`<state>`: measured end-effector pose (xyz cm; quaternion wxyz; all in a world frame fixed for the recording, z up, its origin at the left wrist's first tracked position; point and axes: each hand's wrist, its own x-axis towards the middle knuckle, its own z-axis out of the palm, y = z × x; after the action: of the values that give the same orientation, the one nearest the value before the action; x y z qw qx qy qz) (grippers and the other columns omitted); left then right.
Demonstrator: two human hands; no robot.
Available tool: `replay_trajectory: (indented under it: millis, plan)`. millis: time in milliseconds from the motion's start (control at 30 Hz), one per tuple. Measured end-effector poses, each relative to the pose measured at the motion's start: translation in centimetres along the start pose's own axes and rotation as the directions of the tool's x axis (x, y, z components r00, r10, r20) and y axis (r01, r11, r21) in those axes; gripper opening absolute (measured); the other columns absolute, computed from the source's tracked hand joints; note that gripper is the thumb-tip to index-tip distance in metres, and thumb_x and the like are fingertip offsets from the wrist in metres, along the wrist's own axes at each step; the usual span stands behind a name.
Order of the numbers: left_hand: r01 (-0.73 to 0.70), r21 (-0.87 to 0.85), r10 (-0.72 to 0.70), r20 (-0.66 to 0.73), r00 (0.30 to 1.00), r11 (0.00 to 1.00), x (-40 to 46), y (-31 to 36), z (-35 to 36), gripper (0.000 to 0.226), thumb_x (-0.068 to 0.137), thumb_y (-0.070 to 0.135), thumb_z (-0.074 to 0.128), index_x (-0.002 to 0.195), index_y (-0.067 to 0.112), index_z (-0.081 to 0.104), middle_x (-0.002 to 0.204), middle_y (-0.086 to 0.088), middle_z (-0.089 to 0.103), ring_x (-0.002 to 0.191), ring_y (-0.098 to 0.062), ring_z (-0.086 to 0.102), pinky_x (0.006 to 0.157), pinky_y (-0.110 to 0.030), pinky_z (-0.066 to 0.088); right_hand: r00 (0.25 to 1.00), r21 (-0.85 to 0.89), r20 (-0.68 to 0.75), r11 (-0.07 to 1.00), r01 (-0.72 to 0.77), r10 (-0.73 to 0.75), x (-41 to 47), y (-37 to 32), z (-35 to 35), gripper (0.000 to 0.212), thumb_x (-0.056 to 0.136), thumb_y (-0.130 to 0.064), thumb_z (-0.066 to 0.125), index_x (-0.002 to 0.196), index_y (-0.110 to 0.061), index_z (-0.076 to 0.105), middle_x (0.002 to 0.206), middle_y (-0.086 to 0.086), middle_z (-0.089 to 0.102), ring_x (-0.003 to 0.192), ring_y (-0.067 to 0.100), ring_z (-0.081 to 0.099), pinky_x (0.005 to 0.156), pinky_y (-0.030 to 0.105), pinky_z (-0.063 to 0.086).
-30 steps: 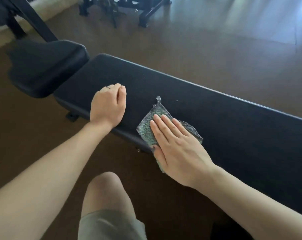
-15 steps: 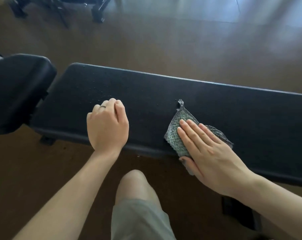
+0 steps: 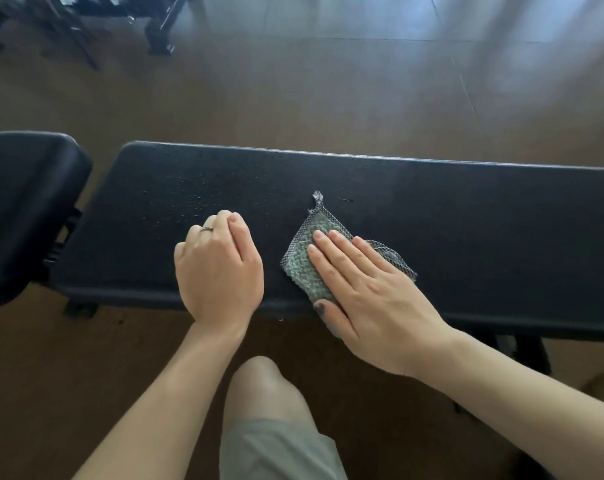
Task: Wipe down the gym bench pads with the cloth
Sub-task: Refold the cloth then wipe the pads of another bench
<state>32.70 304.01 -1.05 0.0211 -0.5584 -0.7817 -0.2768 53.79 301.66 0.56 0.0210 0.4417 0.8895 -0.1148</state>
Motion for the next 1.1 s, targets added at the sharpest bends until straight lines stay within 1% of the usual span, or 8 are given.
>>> replay_trajectory:
  millis: [300,467,633,767,833,900,1000,1100]
  plan:
    - [-0.007,0.018,0.008,-0.013,1.0,1.0,-0.2,0.1,-0.2,0.043,0.107,0.027,0.025,0.093,0.013,0.062,0.093,-0.005,0.069,0.087,-0.028,0.058,0.081,-0.043,0.037,0.996,0.073,-0.082,0.997,-0.036,0.042,9.2,-2.5,-0.4,0.064,0.109,-0.047,0.013,0.165,-0.017,0.002,0.173,0.002,-0.004,0.159,0.015,-0.011,0.128,0.036,-0.008]
    - [0.011,0.021,-0.01,-0.023,1.0,1.0,-0.1,0.1,-0.1,0.04,0.107,0.027,0.025,0.086,0.015,0.057,0.086,-0.002,0.066,0.081,-0.026,0.056,0.078,-0.044,0.039,0.992,0.095,-0.086,0.992,-0.082,0.09,13.9,-0.7,-1.7,0.063,0.11,-0.046,0.015,0.166,-0.018,0.005,0.174,0.0,-0.001,0.159,0.014,-0.007,0.128,0.034,-0.009]
    - [0.003,-0.016,-0.004,-0.048,0.999,1.0,-0.3,-0.2,0.0,0.038,0.106,0.024,0.026,0.08,0.017,0.053,0.078,0.002,0.059,0.073,-0.02,0.05,0.075,-0.04,0.037,0.962,0.115,-0.081,0.961,-0.25,0.26,14.8,4.5,-2.9,0.064,0.109,-0.047,0.015,0.166,-0.018,0.007,0.174,0.0,0.001,0.159,0.014,-0.003,0.128,0.036,-0.006]
    - [0.021,-0.015,-0.021,-0.054,0.998,1.0,-0.2,-0.2,-0.1,0.041,0.104,0.028,0.022,0.081,0.016,0.054,0.078,0.001,0.061,0.073,-0.022,0.051,0.074,-0.042,0.04,0.866,0.114,-0.092,0.869,-0.481,0.491,11.3,9.1,-3.0,0.065,0.108,-0.045,0.016,0.166,-0.016,0.009,0.174,0.003,0.006,0.16,0.018,0.0,0.128,0.037,-0.006]
    - [0.022,-0.005,-0.023,-0.055,0.998,1.0,-0.2,0.1,0.0,0.041,0.104,0.028,0.021,0.081,0.016,0.053,0.078,0.0,0.061,0.073,-0.022,0.05,0.072,-0.042,0.039,0.835,0.112,-0.095,0.839,-0.533,0.543,10.6,8.9,-2.8,0.066,0.107,-0.044,0.015,0.165,-0.012,0.007,0.173,0.006,0.003,0.16,0.021,-0.002,0.128,0.039,-0.006]
    - [0.025,-0.009,-0.026,-0.057,0.998,1.0,-0.2,0.3,0.1,0.041,0.104,0.028,0.022,0.079,0.016,0.052,0.076,0.0,0.06,0.071,-0.023,0.05,0.071,-0.043,0.04,0.854,0.1,-0.101,0.859,-0.502,0.511,11.7,7.0,-2.7,0.067,0.108,-0.044,0.014,0.165,-0.01,0.005,0.173,0.008,0.001,0.16,0.023,-0.003,0.128,0.041,-0.006]
    - [0.021,0.001,-0.021,-0.039,0.999,1.0,-0.2,0.3,0.0,0.039,0.104,0.027,0.024,0.078,0.016,0.051,0.076,0.0,0.059,0.072,-0.025,0.051,0.071,-0.044,0.04,0.93,0.089,-0.119,0.937,-0.338,0.347,15.0,2.9,-2.4,0.067,0.108,-0.045,0.015,0.165,-0.011,0.006,0.173,0.007,0.002,0.16,0.023,-0.002,0.128,0.041,-0.006]
    - [0.011,0.026,-0.01,-0.037,0.999,1.0,-0.2,0.3,-0.1,0.037,0.104,0.026,0.027,0.082,0.014,0.054,0.079,-0.003,0.061,0.075,-0.029,0.053,0.073,-0.044,0.039,0.969,0.097,-0.119,0.974,-0.204,0.215,17.3,0.2,-2.3,0.067,0.108,-0.045,0.015,0.165,-0.011,0.006,0.173,0.008,0.001,0.16,0.024,-0.004,0.128,0.041,-0.007]
